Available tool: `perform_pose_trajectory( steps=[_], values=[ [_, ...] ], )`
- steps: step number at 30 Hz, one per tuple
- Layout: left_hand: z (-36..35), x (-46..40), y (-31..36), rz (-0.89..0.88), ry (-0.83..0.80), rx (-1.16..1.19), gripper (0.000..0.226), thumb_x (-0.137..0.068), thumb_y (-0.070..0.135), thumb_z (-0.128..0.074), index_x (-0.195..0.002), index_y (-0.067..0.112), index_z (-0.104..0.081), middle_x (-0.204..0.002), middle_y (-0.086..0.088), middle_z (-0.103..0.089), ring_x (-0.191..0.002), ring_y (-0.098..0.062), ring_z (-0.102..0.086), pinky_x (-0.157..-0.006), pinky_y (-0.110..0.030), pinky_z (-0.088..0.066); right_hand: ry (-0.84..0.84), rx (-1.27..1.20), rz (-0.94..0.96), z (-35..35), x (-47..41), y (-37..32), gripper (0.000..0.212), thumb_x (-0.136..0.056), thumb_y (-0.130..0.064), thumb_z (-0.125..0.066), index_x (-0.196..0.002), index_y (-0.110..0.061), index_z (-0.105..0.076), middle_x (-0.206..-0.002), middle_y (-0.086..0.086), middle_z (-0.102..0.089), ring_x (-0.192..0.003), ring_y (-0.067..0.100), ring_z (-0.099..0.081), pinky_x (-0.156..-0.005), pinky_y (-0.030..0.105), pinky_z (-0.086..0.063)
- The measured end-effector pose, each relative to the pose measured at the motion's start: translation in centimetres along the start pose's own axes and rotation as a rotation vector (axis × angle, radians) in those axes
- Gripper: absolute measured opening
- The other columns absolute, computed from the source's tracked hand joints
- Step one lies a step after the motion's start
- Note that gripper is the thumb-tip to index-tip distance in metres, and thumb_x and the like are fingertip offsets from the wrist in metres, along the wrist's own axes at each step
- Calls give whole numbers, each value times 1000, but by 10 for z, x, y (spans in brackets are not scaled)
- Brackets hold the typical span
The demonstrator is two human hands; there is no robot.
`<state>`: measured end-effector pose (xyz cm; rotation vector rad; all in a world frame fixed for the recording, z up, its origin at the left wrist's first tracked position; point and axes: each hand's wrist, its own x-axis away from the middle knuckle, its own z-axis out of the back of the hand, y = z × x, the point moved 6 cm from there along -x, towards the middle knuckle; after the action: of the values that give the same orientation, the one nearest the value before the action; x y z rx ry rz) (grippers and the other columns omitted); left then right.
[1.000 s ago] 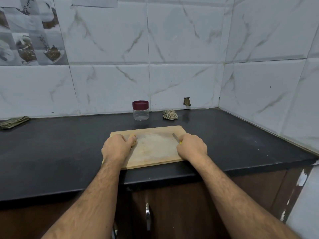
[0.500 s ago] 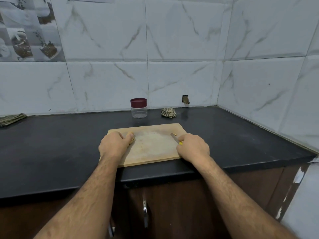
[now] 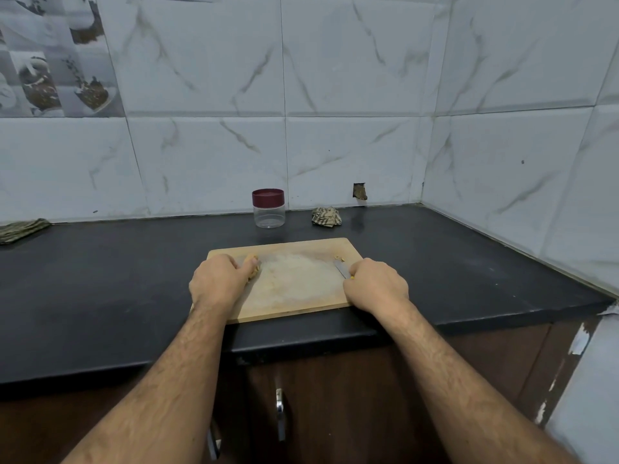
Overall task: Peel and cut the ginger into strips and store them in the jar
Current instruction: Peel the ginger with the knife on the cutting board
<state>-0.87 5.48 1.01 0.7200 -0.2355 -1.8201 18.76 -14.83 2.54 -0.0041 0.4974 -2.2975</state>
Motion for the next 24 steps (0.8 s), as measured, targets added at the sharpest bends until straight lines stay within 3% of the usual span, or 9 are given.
perform_pose_trajectory(
  steps=[7,20,24],
  values=[
    [2,2,2,0,-3,4,51,-89,65,-51,-73,19,-66,-72,2,-62,-75,-20,-56,-63,-31,-41,71,12,12,4,-3,-2,40,-85,-14,-48,-118,-28,-65,-100,1,-65,-84,23,-55,-67,31,-44],
    [2,2,3,-20,-4,-11,52,-88,67,-51,-71,20,-66,-71,3,-62,-74,-20,-57,-63,-31,-42,102,-44,81,2,-1,-12,43,-85,-16,-50,-124,-29,-63,-107,1,-66,-93,24,-58,-68,32,-43],
    [4,3,5,-43,-13,-12,54,-87,68,-52,-68,20,-66,-68,4,-63,-70,-17,-58,-62,-31,-45,74,-92,101,-6,-1,-25,40,-84,-16,-50,-120,-26,-64,-102,0,-64,-84,22,-50,-66,31,-41]
  ],
)
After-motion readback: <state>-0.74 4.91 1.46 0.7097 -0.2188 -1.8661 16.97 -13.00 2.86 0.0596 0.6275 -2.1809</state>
